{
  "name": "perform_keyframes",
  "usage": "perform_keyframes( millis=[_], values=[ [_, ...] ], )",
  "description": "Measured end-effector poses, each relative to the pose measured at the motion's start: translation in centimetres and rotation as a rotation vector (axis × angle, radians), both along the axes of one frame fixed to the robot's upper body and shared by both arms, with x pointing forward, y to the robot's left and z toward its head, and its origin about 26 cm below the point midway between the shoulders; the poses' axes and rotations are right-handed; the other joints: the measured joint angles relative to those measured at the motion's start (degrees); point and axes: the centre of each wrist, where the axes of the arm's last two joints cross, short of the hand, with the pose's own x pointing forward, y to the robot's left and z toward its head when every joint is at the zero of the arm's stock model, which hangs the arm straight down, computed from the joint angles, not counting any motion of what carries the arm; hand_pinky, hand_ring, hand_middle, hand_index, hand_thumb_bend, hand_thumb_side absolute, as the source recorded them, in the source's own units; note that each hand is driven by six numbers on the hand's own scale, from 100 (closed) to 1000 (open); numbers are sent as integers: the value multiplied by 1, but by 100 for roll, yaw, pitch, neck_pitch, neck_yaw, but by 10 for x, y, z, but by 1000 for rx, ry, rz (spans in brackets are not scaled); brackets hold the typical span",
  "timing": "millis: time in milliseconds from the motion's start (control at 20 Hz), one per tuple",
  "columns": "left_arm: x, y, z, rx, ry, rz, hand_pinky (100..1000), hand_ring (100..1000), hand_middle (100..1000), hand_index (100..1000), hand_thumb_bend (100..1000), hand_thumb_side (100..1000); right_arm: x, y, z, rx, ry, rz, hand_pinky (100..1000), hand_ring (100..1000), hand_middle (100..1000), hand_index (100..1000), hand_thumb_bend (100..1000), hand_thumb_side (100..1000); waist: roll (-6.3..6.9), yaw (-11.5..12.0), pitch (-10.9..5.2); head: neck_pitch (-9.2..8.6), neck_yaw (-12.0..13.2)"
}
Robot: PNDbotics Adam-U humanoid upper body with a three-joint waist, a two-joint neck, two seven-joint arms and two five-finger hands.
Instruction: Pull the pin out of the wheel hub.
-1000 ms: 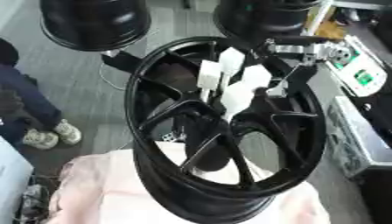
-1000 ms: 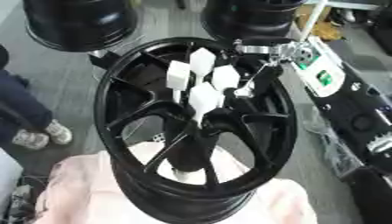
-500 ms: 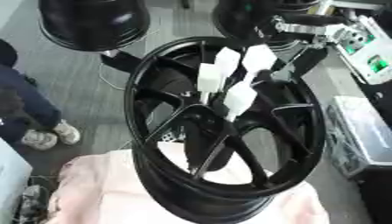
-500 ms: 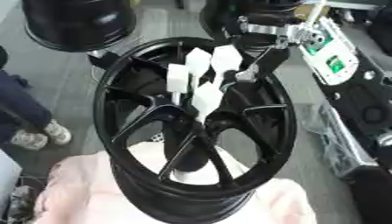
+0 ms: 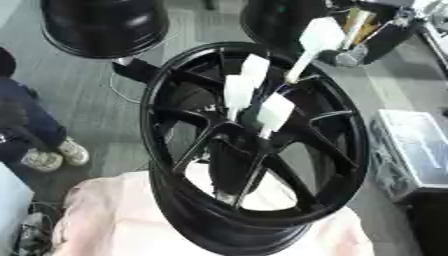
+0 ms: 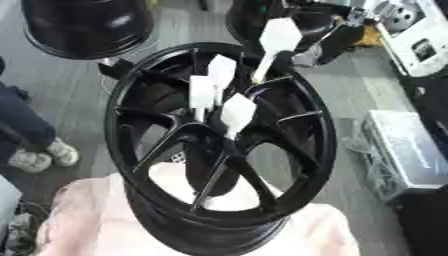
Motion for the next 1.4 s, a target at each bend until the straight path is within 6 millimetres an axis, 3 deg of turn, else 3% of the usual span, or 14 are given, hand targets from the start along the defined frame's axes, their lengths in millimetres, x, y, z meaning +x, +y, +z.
perform_keyframes(
  millis=[150,300,650,800,850,900,1000,1200,1400],
  values=[
    [0,0,0,1,0,1,767,728,638,705,291,783,-8,-33,-3,61,-18,-119,752,631,688,352,165,224,4,-22,0,1,12],
    [0,0,0,2,1,5,768,728,638,705,290,783,-18,-72,-19,132,-10,-267,740,615,682,354,153,201,13,-26,0,1,41],
    [0,1,0,1,-1,12,767,728,638,705,290,782,-54,-154,-87,287,59,-609,720,598,677,396,126,194,67,-84,0,1,75],
    [0,2,0,1,-2,16,767,728,638,705,291,782,-74,-180,-125,354,96,-755,724,615,692,533,149,204,73,-104,0,1,74],
    [0,2,0,1,-2,16,767,728,638,705,291,782,-81,-187,-138,371,110,-804,725,620,700,580,163,220,76,-108,0,1,74],
    [0,2,0,1,-3,17,767,728,638,705,291,782,-88,-193,-152,383,126,-856,727,633,719,683,192,263,80,-108,0,1,73],
    [0,2,0,0,-3,21,767,728,638,705,291,783,-105,-204,-184,406,164,-968,748,689,794,850,312,422,86,-108,0,1,74],
    [-1,3,1,-1,-5,29,767,728,638,705,291,783,-135,-211,-237,476,187,-1178,753,717,835,897,314,507,87,-117,0,1,90],
    [-1,3,1,-1,-5,30,767,728,638,705,291,783,-150,-201,-269,616,106,-1313,740,705,831,891,281,534,97,-134,1,1,95]
  ],
)
